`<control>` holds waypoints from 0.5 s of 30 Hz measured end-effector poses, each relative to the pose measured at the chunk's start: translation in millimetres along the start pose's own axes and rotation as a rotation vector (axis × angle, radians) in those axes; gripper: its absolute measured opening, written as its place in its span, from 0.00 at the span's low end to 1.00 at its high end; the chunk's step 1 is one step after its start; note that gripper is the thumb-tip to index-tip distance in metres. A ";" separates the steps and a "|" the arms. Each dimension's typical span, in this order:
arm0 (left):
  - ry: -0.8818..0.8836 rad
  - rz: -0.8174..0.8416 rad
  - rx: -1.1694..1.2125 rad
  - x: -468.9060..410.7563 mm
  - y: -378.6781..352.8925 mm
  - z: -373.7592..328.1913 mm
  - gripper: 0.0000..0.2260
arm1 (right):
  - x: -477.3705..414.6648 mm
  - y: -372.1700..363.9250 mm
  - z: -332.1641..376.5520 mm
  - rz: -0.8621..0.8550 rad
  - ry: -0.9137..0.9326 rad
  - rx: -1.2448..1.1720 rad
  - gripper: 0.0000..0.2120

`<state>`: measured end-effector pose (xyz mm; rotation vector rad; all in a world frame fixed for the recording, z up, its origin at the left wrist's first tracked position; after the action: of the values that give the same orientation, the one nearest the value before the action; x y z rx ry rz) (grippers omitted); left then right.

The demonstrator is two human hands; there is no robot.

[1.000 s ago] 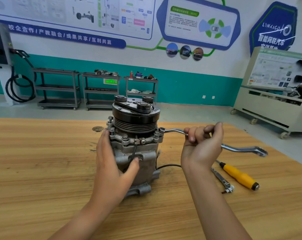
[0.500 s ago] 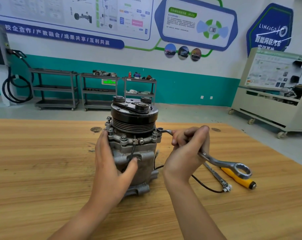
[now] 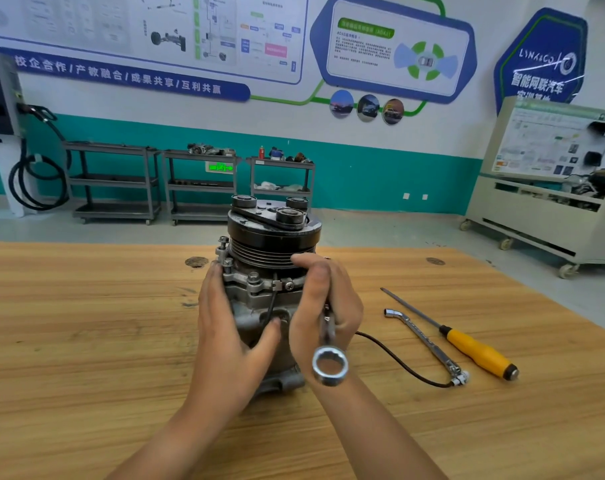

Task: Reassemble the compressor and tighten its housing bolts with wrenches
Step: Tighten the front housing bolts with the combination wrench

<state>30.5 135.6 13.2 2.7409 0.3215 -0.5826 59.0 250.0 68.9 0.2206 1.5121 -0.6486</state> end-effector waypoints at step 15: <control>0.018 -0.015 0.131 10.6 -7.2 -3.7 0.43 | -74.2 44.2 -43.0 -0.557 -0.716 -0.527 0.20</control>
<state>39.3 145.2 10.0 2.8730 0.3193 -0.6037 50.6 327.4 125.8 -0.7885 0.9782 -0.6382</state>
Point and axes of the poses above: each hand's wrist, its own x-axis away from the middle knuckle, its own y-axis out of the back of the hand, z = x × y, the point moved 5 cm from there along -x, towards the middle knuckle, and after that the axes turned 11 degrees about y, right-handed, at the moved point
